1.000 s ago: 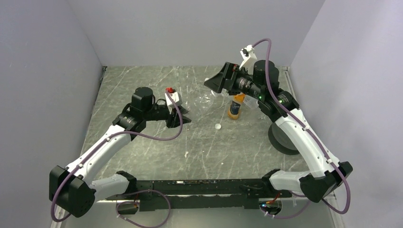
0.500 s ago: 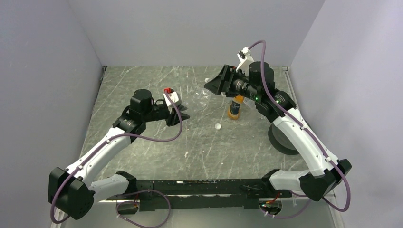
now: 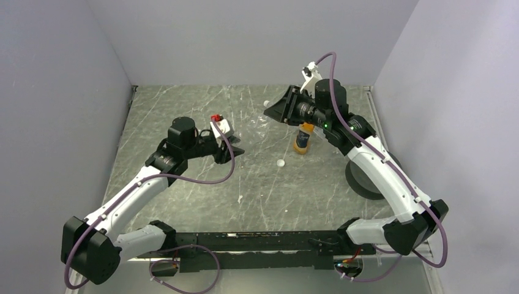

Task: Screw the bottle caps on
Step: Pick up the plastic bottle at the center of the board.

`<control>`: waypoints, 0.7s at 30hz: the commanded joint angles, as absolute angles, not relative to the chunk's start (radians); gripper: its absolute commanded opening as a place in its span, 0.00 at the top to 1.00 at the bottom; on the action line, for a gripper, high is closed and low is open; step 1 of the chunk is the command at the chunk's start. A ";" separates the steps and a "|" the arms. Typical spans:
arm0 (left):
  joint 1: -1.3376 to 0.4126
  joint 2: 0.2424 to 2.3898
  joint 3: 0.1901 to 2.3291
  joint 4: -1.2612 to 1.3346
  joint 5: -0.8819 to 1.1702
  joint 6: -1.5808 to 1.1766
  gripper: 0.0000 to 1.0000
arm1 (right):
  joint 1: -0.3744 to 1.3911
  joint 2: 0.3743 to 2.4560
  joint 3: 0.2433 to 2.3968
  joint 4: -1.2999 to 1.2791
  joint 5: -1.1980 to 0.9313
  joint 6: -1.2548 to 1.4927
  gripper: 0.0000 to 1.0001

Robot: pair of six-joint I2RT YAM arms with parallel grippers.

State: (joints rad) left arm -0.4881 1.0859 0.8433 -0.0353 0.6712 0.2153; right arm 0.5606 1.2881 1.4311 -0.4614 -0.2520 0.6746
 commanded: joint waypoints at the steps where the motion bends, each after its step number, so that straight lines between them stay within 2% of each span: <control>1: -0.494 1.088 0.889 -0.030 0.678 0.172 0.43 | 0.571 1.287 1.469 -0.437 -0.286 0.650 0.92; 3: -0.494 1.108 0.928 -0.095 0.725 0.157 0.26 | 0.573 1.283 1.476 -0.439 -0.295 0.624 0.97; 4: -0.493 1.123 0.949 -0.128 0.755 0.155 0.10 | 0.574 1.284 1.480 -0.439 -0.307 0.607 0.99; 5: -0.492 1.136 0.973 -0.159 0.782 0.154 0.04 | 0.574 1.284 1.485 -0.442 -0.317 0.584 1.00; 6: -0.492 1.148 0.990 -0.183 0.805 0.154 0.02 | 0.574 1.282 1.486 -0.442 -0.329 0.565 1.00; 10: -0.487 1.174 1.014 -0.171 0.851 0.123 0.01 | 0.588 1.278 1.480 -0.438 -0.373 0.496 1.00; 15: -0.469 1.215 1.048 -0.127 0.961 0.071 0.01 | 0.630 1.269 1.483 -0.465 -0.324 0.420 1.00; 19: -0.466 1.252 1.053 -0.054 1.012 0.019 0.08 | 0.656 1.266 1.480 -0.464 -0.292 0.405 1.00; 21: -0.466 1.271 1.051 -0.025 1.020 0.006 0.15 | 0.665 1.270 1.482 -0.463 -0.283 0.404 1.00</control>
